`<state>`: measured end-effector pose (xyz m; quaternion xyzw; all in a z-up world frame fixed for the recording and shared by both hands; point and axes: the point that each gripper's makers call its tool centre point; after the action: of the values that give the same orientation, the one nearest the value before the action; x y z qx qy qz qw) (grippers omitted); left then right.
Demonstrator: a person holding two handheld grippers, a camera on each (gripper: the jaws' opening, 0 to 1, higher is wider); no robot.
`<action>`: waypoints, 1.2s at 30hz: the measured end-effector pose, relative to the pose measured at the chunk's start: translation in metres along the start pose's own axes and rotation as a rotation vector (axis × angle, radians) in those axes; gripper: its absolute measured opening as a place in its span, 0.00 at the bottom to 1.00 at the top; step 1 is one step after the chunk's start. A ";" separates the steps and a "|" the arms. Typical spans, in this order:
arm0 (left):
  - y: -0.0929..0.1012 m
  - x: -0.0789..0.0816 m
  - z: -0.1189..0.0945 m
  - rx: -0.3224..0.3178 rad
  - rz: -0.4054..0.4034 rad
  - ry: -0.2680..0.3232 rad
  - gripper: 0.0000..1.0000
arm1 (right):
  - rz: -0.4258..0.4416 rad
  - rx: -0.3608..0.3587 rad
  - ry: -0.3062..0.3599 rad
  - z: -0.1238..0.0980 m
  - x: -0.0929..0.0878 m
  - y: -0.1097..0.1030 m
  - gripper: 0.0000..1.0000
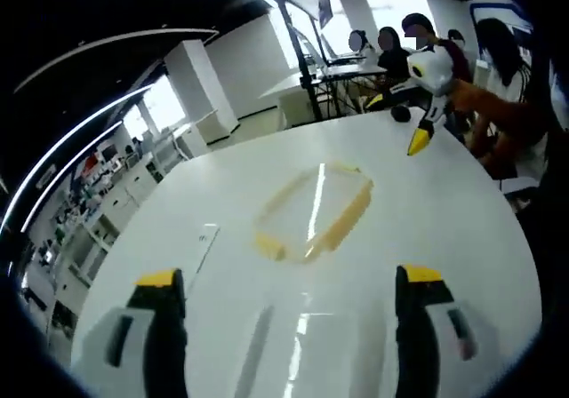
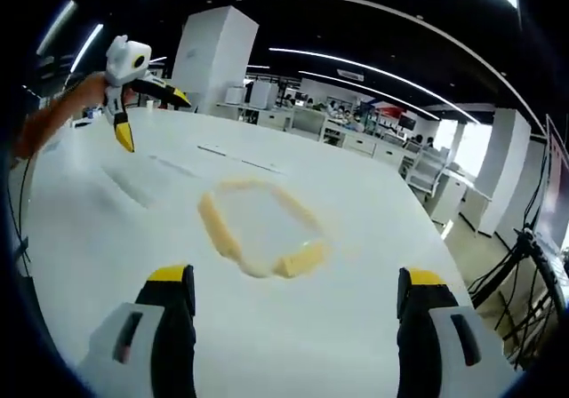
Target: Snap each plastic latch of the storage box into its locked position after aligning the lid with the box until every specified latch is closed and the lid sits flush.
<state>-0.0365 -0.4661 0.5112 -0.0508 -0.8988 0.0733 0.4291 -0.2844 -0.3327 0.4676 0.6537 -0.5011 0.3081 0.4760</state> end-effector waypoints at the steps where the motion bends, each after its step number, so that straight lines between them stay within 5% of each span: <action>1: -0.003 0.001 0.002 -0.009 0.005 -0.010 0.99 | -0.007 0.006 -0.004 0.001 -0.001 0.000 0.96; 7: -0.019 0.015 0.015 -0.079 0.062 -0.022 0.96 | -0.050 0.027 -0.016 0.011 -0.002 0.006 0.95; 19: -0.043 0.017 0.046 -0.288 0.166 -0.118 0.91 | -0.093 0.147 -0.003 0.035 -0.002 0.010 0.91; 24: -0.045 0.014 0.061 -0.409 0.228 -0.151 0.81 | -0.141 0.184 -0.012 0.045 -0.004 0.009 0.90; 36: -0.054 -0.011 0.102 -0.573 0.247 -0.260 0.70 | -0.191 0.323 -0.046 0.073 -0.013 0.000 0.83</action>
<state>-0.1102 -0.5294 0.4492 -0.2681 -0.9172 -0.1249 0.2669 -0.2936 -0.3958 0.4301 0.7732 -0.3913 0.3231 0.3804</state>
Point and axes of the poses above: the point that each gripper's makers call its tool centre point, and the gripper's own axes: z roughly forward along the fingers, y roughly to its right, x roughly out of its top, and after that the axes turned 14 degrees about -x, right-handed
